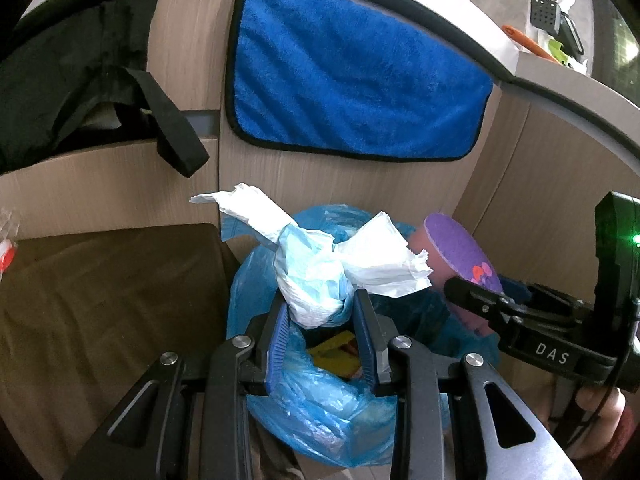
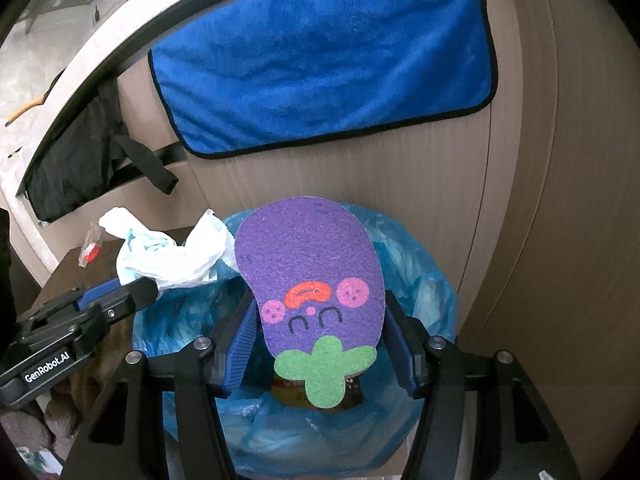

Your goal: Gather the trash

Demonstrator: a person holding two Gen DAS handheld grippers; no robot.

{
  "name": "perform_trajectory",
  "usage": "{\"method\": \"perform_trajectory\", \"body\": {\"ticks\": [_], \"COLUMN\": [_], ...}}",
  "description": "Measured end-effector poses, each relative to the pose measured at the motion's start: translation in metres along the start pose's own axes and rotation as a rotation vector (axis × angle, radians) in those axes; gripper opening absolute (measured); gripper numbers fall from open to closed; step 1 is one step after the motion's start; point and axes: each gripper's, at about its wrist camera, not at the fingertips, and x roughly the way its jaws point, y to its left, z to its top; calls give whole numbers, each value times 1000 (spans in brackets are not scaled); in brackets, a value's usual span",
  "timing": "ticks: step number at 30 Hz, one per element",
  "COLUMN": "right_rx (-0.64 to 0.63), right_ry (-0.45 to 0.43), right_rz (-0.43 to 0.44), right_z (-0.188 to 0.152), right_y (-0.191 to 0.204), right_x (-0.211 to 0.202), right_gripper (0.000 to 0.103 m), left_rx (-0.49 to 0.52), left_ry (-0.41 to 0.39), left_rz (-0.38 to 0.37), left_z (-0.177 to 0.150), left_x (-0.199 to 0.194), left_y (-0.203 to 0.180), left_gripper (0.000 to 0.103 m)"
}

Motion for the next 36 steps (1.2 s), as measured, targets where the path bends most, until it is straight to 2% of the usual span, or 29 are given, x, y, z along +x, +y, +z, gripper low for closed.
{"method": "perform_trajectory", "body": {"ticks": [6, 10, 24, 29, 32, 36], "right_rx": [-9, -17, -19, -31, -35, -60], "right_ry": [14, 22, -16, -39, -56, -65], "right_rz": [3, 7, 36, 40, 57, 73], "right_z": [0, 0, -3, -8, -16, -36], "right_y": [2, 4, 8, 18, 29, 55], "right_x": [2, 4, -12, -36, -57, -90], "right_gripper": [57, 57, 61, 61, 61, 62], "left_rx": [-12, -18, -78, -69, -31, 29], "left_ry": [2, -4, -7, -36, -55, -86], "left_rz": [-8, -16, -14, 37, 90, 197], "left_z": [-1, -1, 1, -8, -20, -42], "left_x": [-2, -2, -22, -57, -89, -139], "left_y": [3, 5, 19, 23, 20, 15], "left_gripper": [34, 49, 69, 79, 80, 80]}}
